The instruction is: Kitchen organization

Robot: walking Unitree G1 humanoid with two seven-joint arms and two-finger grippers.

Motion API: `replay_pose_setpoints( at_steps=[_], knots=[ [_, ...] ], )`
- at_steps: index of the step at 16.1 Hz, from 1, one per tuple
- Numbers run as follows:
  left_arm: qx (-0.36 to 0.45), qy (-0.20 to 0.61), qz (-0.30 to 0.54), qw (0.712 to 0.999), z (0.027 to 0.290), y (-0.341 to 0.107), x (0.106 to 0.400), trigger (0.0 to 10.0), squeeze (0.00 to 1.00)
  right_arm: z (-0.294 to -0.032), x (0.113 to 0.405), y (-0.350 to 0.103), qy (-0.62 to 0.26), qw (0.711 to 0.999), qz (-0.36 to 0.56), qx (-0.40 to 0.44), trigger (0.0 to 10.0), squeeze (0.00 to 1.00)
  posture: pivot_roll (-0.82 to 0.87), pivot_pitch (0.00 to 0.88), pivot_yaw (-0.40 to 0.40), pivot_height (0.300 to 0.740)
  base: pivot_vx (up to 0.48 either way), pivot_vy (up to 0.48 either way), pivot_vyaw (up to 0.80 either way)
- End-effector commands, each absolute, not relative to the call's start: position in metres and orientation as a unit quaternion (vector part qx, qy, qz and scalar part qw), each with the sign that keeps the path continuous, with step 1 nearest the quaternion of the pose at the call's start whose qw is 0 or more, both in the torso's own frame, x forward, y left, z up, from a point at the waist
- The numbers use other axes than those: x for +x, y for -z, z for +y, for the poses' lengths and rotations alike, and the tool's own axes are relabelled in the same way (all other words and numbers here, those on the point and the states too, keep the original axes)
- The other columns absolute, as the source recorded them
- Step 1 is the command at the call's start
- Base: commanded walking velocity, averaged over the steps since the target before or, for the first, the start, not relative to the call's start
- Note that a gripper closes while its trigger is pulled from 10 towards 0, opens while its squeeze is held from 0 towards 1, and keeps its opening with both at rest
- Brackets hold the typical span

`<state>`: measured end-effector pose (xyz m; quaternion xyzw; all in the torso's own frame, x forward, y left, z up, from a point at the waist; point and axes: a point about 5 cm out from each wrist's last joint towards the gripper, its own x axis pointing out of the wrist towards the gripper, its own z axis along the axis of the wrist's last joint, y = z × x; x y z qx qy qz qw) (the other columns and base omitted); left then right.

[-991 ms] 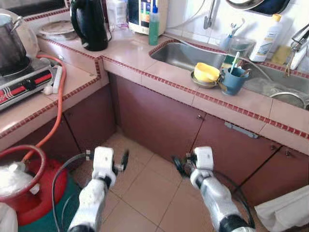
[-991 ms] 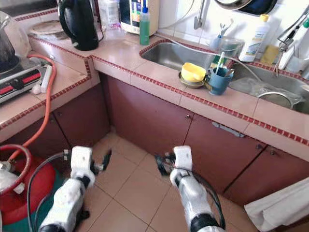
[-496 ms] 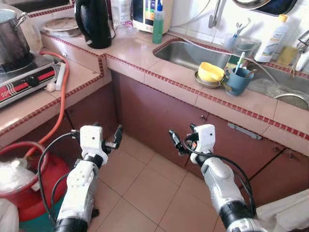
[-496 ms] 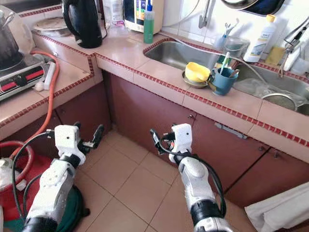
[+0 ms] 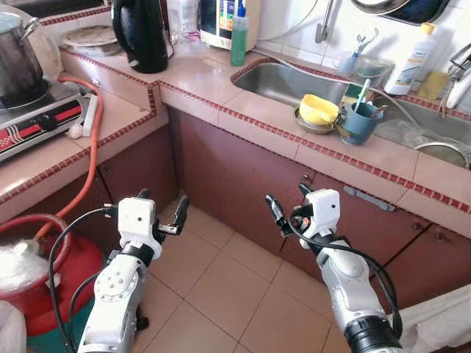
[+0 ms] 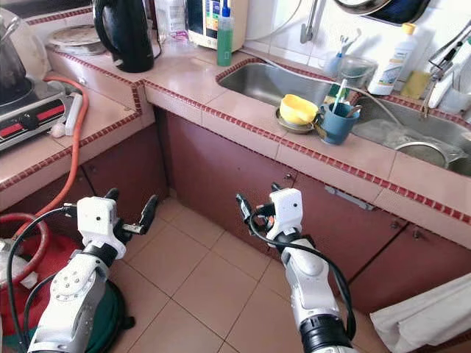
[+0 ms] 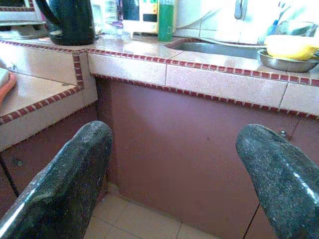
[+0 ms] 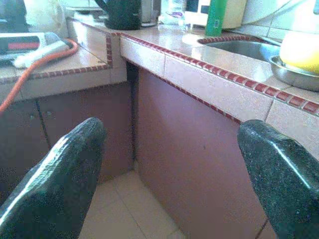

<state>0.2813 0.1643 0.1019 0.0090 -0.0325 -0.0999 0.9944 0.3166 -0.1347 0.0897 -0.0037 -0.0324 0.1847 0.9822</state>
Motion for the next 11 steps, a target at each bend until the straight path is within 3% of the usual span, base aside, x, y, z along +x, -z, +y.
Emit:
replay_pose_setpoints(
  at_steps=[1, 5, 11],
  knots=[
    [0.014, 0.106, -0.036, 0.994, 0.162, -0.1052, 0.2808, 10.0, 0.0, -0.1347, 0.3167, -0.0946, -0.188, 0.981, -0.041, -0.012, 10.0, 0.0, -0.04, 0.0, -0.06, 0.74, 0.0, 0.0, 0.0],
    [-0.001, 0.109, -0.036, 0.993, 0.158, -0.111, 0.2811, 10.0, 0.0, -0.1342, 0.3168, -0.1001, -0.188, 0.981, -0.045, -0.016, 10.0, 0.0, -0.04, 0.0, -0.062, 0.74, 0.0, 0.0, 0.0],
    [-0.013, 0.105, -0.034, 0.994, 0.155, -0.1125, 0.2829, 10.0, 0.0, -0.1331, 0.3175, -0.1008, -0.185, 0.982, -0.038, -0.006, 10.0, 0.0, -0.04, 0.0, -0.068, 0.74, 0.0, 0.0, -0.75]
  ],
)
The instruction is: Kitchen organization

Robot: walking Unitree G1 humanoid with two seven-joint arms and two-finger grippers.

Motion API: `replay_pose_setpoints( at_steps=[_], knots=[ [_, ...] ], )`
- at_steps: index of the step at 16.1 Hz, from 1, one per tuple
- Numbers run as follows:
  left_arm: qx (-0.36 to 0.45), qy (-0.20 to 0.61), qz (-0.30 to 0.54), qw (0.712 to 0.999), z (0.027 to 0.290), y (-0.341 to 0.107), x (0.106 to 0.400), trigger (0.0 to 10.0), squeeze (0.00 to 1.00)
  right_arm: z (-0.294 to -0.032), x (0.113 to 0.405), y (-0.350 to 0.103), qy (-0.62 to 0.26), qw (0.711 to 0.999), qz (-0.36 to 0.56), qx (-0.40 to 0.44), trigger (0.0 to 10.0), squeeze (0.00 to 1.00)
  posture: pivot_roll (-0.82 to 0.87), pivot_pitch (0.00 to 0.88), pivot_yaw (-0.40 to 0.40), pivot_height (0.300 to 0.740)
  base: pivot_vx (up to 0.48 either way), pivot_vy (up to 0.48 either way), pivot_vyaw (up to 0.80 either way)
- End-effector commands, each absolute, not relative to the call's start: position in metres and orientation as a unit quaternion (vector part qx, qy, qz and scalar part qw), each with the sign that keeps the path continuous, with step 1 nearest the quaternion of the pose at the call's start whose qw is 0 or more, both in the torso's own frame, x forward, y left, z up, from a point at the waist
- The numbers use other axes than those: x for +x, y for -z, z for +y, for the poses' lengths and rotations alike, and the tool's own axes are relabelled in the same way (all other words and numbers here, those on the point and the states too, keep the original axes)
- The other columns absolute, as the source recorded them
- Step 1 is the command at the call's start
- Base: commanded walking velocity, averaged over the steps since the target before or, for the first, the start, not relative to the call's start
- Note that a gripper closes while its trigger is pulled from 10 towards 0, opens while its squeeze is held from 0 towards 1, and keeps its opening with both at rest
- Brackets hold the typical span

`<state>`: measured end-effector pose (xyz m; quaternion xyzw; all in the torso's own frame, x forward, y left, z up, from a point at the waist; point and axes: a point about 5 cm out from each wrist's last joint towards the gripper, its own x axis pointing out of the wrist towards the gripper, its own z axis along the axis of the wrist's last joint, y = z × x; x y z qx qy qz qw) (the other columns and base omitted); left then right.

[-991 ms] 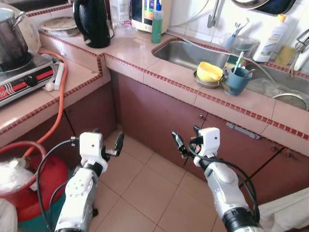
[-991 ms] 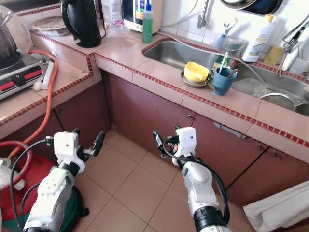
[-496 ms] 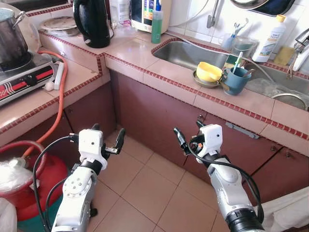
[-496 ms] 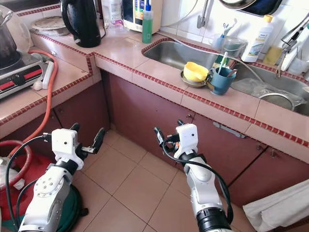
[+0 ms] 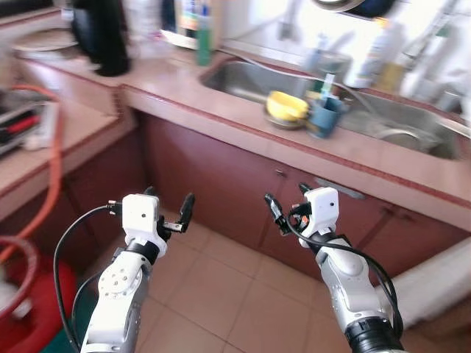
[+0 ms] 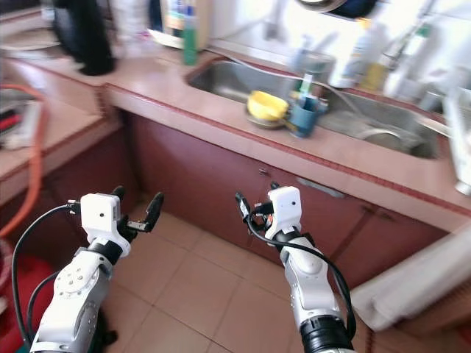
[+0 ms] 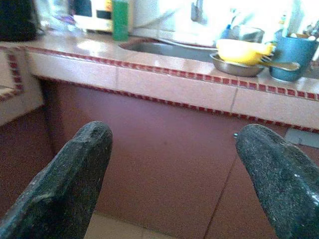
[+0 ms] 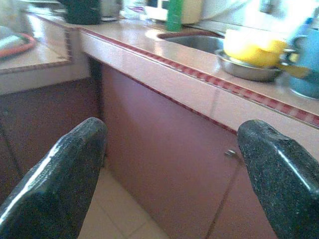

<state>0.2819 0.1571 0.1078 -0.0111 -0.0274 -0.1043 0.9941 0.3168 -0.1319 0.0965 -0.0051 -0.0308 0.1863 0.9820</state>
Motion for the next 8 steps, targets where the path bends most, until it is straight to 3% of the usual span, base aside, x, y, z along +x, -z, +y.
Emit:
replay_pose_setpoints(
  at_steps=[1, 6, 8],
  knots=[
    [-0.012, 0.105, -0.032, 0.994, 0.1546, -0.1124, 0.2829, 10.0, 0.0, -0.1332, 0.3176, -0.1011, -0.186, 0.982, -0.037, -0.007, 10.0, 0.0, -0.04, 0.0, -0.069, 0.74, 0.0, 0.0, -0.75],
    [-0.009, 0.104, -0.029, 0.994, 0.1553, -0.1128, 0.2829, 10.0, 0.0, -0.1324, 0.3171, -0.1032, -0.187, 0.981, -0.04, -0.011, 10.0, 0.0, -0.04, 0.0, -0.069, 0.74, 0.0, 0.0, -0.75],
    [-0.008, 0.106, -0.029, 0.994, 0.1553, -0.1133, 0.2828, 10.0, 0.0, -0.1298, 0.3164, -0.1057, -0.194, 0.98, -0.049, -0.013, 10.0, 0.0, -0.04, 0.0, -0.067, 0.74, 0.0, 0.0, 0.0]
  ],
)
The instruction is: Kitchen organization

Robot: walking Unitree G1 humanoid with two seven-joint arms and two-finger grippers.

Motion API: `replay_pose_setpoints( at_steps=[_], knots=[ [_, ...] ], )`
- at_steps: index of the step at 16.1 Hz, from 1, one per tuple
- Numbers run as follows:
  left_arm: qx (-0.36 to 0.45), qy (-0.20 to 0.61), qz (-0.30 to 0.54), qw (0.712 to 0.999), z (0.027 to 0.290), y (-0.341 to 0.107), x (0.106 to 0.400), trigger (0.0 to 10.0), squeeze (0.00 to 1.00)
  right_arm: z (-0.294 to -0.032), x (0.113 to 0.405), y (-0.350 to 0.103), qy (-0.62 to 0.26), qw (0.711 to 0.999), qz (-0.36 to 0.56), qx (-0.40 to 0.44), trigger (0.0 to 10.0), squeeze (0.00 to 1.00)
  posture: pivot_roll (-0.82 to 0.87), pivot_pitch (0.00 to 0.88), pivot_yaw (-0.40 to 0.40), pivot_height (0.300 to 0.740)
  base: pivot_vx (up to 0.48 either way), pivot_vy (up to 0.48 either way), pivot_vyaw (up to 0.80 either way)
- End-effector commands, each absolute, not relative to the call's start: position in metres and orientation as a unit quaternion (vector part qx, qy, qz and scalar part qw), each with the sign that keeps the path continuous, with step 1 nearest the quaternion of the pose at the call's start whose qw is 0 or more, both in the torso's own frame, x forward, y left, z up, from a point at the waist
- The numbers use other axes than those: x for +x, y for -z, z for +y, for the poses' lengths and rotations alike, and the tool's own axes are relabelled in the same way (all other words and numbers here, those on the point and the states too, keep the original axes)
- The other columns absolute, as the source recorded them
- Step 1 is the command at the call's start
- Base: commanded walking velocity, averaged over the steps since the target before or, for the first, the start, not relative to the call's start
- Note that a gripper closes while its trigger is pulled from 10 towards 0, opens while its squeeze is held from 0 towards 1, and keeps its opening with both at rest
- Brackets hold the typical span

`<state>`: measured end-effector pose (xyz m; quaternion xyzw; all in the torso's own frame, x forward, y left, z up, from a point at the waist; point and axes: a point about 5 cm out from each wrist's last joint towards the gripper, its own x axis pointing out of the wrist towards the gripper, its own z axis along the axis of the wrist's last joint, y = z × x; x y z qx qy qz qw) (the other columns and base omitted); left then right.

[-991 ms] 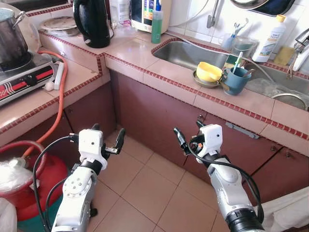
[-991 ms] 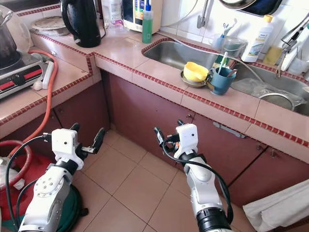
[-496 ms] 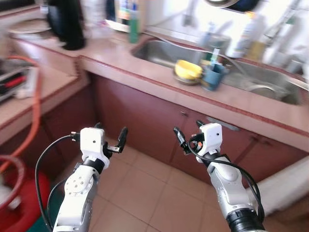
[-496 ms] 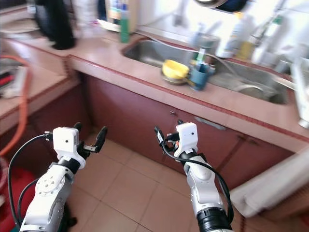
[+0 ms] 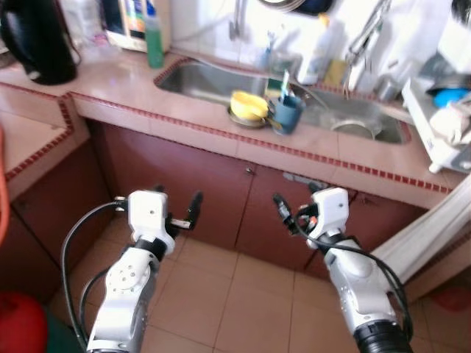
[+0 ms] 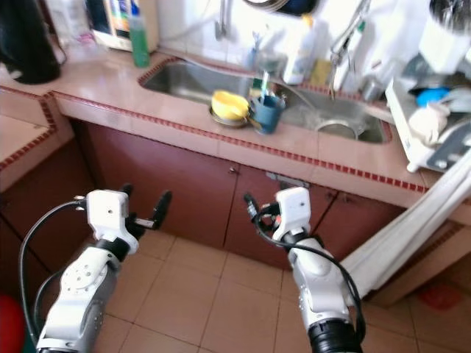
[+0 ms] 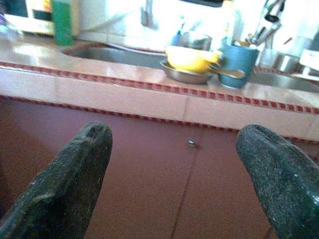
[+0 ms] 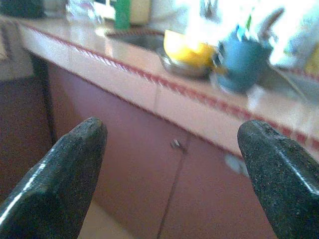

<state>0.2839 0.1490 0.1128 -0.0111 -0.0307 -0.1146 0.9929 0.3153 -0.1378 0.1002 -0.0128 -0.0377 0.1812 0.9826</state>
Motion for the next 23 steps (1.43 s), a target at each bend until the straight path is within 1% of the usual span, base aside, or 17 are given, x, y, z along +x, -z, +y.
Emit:
replay_pose_setpoints(
  at_steps=[1, 7, 16, 17, 23],
  knots=[
    [-0.009, 0.107, -0.029, 0.994, 0.1553, -0.1137, 0.2831, 10.0, 0.0, -0.1289, 0.3163, -0.1061, -0.197, 0.979, -0.05, -0.014, 10.0, 0.0, -0.04, 0.0, -0.067, 0.74, 0.0, 0.0, 0.0],
    [-0.008, 0.111, -0.031, 0.993, 0.1543, -0.1161, 0.2842, 10.0, 0.0, -0.127, 0.3173, -0.1089, -0.199, 0.978, -0.055, 0.003, 10.0, 0.0, -0.04, 0.0, -0.061, 0.74, 0.0, 0.0, 0.0],
    [-0.012, 0.109, -0.033, 0.993, 0.1531, -0.1178, 0.2861, 10.0, 0.0, -0.1271, 0.3189, -0.1091, -0.197, 0.979, -0.051, 0.004, 10.0, 0.0, -0.05, 0.0, -0.061, 0.74, 0.0, 0.0, -0.73],
    [-0.012, 0.109, -0.034, 0.993, 0.1528, -0.1181, 0.2864, 10.0, 0.0, -0.1269, 0.3187, -0.1095, -0.197, 0.979, -0.052, 0.004, 10.0, 0.0, -0.05, 0.0, -0.062, 0.74, 0.247, 0.0, -0.71],
    [-0.016, 0.11, -0.036, 0.993, 0.1507, -0.1186, 0.2879, 10.0, 0.0, -0.1271, 0.3183, -0.1128, -0.2, 0.978, -0.064, -0.003, 10.0, 0.0, -0.06, 0.0, -0.064, 0.74, 0.259, 0.0, 0.0]
  ],
)
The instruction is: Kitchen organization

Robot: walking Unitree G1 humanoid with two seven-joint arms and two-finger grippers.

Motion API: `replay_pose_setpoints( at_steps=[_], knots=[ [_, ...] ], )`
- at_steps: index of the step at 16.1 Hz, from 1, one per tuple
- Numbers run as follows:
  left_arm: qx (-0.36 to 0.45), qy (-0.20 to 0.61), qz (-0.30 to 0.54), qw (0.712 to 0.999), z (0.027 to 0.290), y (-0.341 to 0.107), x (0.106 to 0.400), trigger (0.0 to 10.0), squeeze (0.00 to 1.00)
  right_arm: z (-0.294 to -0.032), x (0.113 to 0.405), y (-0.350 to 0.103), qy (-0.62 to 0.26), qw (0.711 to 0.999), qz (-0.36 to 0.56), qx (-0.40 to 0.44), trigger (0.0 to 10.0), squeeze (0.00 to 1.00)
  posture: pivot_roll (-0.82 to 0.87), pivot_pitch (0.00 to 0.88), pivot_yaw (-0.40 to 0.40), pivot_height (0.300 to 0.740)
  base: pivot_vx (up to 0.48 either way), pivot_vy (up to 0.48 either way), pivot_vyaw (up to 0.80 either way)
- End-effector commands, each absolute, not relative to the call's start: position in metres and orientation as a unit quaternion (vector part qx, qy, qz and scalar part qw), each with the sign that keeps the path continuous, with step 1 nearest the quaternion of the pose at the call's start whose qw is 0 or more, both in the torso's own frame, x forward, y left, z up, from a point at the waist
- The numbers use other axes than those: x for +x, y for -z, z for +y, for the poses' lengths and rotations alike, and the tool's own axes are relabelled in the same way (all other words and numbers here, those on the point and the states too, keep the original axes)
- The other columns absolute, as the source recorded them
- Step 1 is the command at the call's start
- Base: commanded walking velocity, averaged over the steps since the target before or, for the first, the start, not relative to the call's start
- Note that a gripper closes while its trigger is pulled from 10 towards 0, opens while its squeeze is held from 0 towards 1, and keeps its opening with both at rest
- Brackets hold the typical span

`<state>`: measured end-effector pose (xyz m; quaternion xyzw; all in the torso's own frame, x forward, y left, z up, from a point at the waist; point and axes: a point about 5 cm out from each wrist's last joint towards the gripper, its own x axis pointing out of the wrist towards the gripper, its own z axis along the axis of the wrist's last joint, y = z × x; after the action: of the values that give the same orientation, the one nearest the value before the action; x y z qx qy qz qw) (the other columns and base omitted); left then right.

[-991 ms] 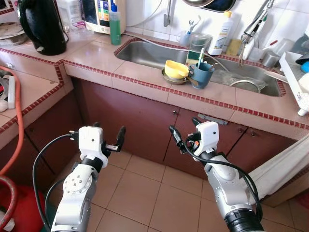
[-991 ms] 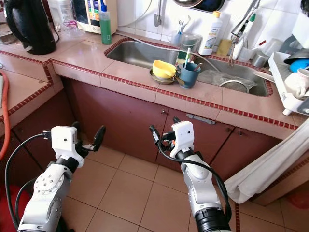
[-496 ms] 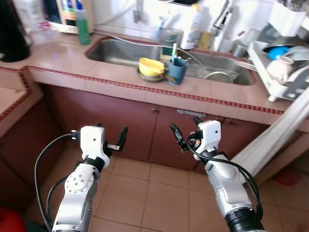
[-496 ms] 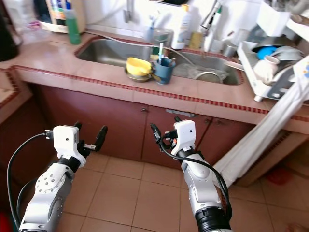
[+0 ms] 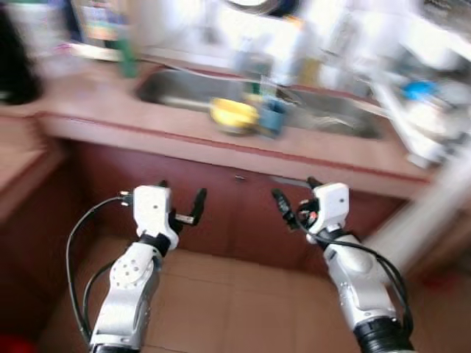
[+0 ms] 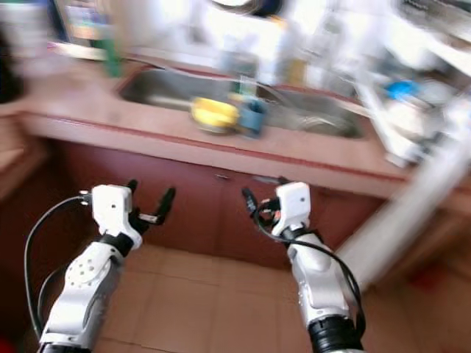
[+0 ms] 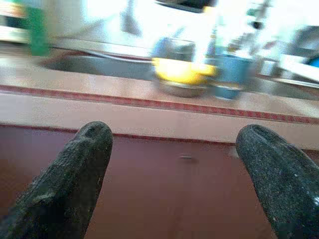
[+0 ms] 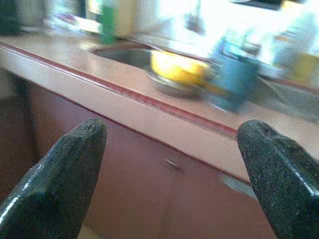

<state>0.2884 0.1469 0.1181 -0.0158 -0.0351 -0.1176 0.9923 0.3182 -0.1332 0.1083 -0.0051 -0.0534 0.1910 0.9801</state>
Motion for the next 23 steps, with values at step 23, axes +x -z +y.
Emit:
replay_pose_setpoints(
  at_steps=[23],
  knots=[
    [-0.018, 0.123, -0.038, 0.992, 0.1463, -0.1187, 0.2898, 10.0, 0.0, -0.1228, 0.3182, -0.109, -0.211, 0.976, -0.047, 0.002, 10.0, 0.0, -0.06, 0.0, -0.068, 0.74, 0.268, 0.0, -0.48]
  ],
)
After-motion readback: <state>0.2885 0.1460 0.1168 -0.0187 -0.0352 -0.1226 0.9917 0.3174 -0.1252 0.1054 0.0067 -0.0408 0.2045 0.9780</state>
